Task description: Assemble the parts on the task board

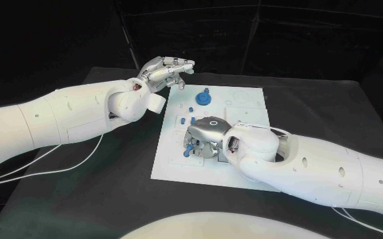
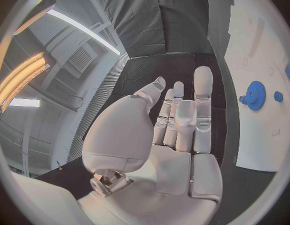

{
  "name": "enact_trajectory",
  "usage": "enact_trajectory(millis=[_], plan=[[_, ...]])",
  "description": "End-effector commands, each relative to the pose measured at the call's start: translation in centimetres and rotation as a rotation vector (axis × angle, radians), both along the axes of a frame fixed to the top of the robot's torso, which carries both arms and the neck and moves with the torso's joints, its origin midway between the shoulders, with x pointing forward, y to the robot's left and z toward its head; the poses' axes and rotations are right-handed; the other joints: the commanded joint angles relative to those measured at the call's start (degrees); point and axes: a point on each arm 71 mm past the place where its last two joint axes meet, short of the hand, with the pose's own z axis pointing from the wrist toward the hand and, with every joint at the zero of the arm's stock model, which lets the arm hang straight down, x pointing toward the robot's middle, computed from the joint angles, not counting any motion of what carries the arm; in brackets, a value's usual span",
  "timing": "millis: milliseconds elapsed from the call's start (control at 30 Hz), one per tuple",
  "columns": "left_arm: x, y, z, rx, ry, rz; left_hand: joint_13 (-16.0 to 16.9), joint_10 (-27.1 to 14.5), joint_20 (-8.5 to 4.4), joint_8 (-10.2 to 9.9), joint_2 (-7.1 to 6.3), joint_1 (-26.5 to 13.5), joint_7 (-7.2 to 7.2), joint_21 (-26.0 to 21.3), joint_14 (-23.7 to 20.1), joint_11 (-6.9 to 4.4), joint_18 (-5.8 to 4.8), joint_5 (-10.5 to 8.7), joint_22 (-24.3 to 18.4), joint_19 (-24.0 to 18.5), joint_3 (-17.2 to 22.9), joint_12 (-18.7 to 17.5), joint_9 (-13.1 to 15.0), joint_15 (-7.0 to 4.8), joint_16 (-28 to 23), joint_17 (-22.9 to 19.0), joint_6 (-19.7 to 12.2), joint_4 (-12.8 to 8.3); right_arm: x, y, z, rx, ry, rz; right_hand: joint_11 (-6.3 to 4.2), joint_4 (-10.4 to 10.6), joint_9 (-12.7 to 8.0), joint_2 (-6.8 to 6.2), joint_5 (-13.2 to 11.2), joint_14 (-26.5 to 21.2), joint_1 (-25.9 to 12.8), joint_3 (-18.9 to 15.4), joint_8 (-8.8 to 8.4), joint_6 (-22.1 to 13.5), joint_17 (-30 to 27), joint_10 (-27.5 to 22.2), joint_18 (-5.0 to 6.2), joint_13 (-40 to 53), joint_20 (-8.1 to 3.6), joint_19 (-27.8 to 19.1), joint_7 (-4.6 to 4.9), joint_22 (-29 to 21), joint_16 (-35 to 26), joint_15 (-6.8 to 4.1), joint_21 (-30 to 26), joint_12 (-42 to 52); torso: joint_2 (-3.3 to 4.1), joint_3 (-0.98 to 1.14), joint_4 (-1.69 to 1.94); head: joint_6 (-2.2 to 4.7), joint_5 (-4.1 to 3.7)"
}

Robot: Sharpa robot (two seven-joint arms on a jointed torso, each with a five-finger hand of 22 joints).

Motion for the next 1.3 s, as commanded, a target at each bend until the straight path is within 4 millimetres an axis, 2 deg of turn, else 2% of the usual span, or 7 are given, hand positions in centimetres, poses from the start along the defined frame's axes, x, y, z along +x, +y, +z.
enact_trajectory(millis=[33, 533, 700, 833, 933, 1000, 1300], plan=[[0.0, -0.1, 0.1, -0.005, -0.003, -0.013, 0.07, -0.30, 0.20, 0.32, 0.08, 0.27, 0.09, -0.21, -0.38, 0.04, 1.16, 0.05, -0.08, -0.36, -0.29, 0.10, -0.04, -0.08, 0.17, -0.07, -0.46, -0.11, 0.0, 0.0, 0.1, -0.019, -0.027, -0.002, -0.02, -0.04, 0.06, 0.07, 0.40, 0.08, -0.45, 0.28, 0.27, 0.41, 0.05, 0.42, -0.45, 0.06, 0.16, 0.12, -0.04, 0.04, 0.12, 0.06, 0.13, -0.23, -0.03, 0.01, 0.02, -0.10, 0.01], [0.0, -0.2, 0.1, -0.006, -0.003, -0.015, 0.07, -0.30, 0.20, 0.32, 0.08, 0.27, 0.09, -0.21, -0.38, 0.04, 1.16, 0.05, -0.08, -0.36, -0.29, 0.10, -0.04, -0.08, 0.17, -0.07, -0.46, -0.11, -0.3, 1.4, 0.1, -0.025, -0.016, 0.037, 0.36, -0.23, -0.16, -1.27, 1.04, -0.24, -2.56, 0.53, -0.52, -0.30, -0.96, -0.26, -0.32, -0.17, 0.27, -0.43, 0.31, -0.72, -0.44, 0.30, -0.27, -1.50, -0.04, -0.03, 0.07, -0.07, -0.12], [0.0, -0.2, 0.1, -0.005, -0.002, -0.015, 0.07, -0.30, 0.20, 0.32, 0.08, 0.27, 0.09, -0.21, -0.38, 0.04, 1.16, 0.05, -0.08, -0.36, -0.29, 0.10, -0.04, -0.08, 0.17, -0.07, -0.46, -0.11, -0.1, 1.5, 0.0, -0.022, -0.020, 0.024, 1.10, 0.34, -0.29, -2.68, 1.67, -0.85, -4.77, -0.25, -1.11, -1.40, -3.12, -2.13, 0.06, -0.30, 0.72, -1.68, 0.90, -2.76, -1.84, 0.90, -1.49, -2.87, -0.05, -0.05, 0.02, -0.10, -0.08], [0.0, -0.2, 0.1, -0.005, -0.002, -0.015, 0.11, -0.45, 0.22, 0.36, 0.13, 0.32, 0.11, -0.37, -0.46, 0.06, 1.19, 0.05, -0.25, -0.42, -0.45, 0.23, -0.04, -0.05, 0.15, -0.21, -0.56, -0.08, 0.2, 1.3, 0.1, -0.002, -0.033, -0.001, 1.64, 0.81, -0.37, -4.36, 1.54, -2.11, -6.87, -2.30, -1.30, -2.93, -6.42, -4.49, 0.74, -0.25, 1.22, -3.91, 1.10, -6.13, -4.14, 1.42, -3.69, -3.58, -0.06, -0.04, -0.02, -0.07, -0.05], [0.0, -0.2, 0.1, -0.005, -0.001, -0.016, 0.11, -0.48, 0.22, 0.36, 0.14, 0.33, 0.11, -0.39, -0.47, 0.07, 1.19, 0.05, -0.28, -0.43, -0.48, 0.25, -0.04, -0.05, 0.15, -0.23, -0.58, -0.08, 0.3, 1.3, 0.2, 0.014, -0.042, -0.012, 2.05, 0.61, -0.37, -4.84, 1.49, -3.75, -7.54, -4.16, -1.27, -4.53, -10.07, -7.22, 1.37, -0.18, 1.61, -6.11, 1.19, -9.29, -6.59, 1.80, -5.85, -3.74, -0.04, -0.02, 0.02, -0.04, -0.08], [0.0, -0.2, 0.1, -0.005, -0.001, -0.016, 0.11, -0.48, 0.22, 0.36, 0.14, 0.33, 0.11, -0.39, -0.47, 0.07, 1.19, 0.05, -0.28, -0.43, -0.48, 0.25, -0.04, -0.05, 0.15, -0.23, -0.58, -0.08, 0.3, 1.3, 0.3, 0.023, -0.045, -0.015, 2.29, 0.61, -0.29, -5.19, 2.69, -4.95, -8.20, -6.35, -1.16, -5.48, -12.17, -9.47, 1.82, -0.05, 1.82, -7.56, 1.11, -11.32, -7.92, 2.05, -7.34, -3.38, -0.03, -0.01, 0.02, -0.04, -0.08], [0.0, -0.2, 0.1, -0.004, 0.001, -0.016, 0.11, -0.48, 0.22, 0.36, 0.14, 0.33, 0.11, -0.39, -0.47, 0.07, 1.19, 0.05, -0.28, -0.43, -0.48, 0.25, -0.04, -0.05, 0.15, -0.23, -0.58, -0.08, 0.1, 1.3, 0.6, 0.070, -0.036, -0.013, 2.31, 1.01, -0.13, -3.97, 4.63, -5.31, -8.46, -13.59, -0.96, -6.04, -12.68, -12.22, 1.87, 0.51, 1.99, -7.71, 1.19, -11.88, -7.20, 2.08, -7.85, 1.14, -0.04, -0.01, -0.01, 0.14, -0.22]])
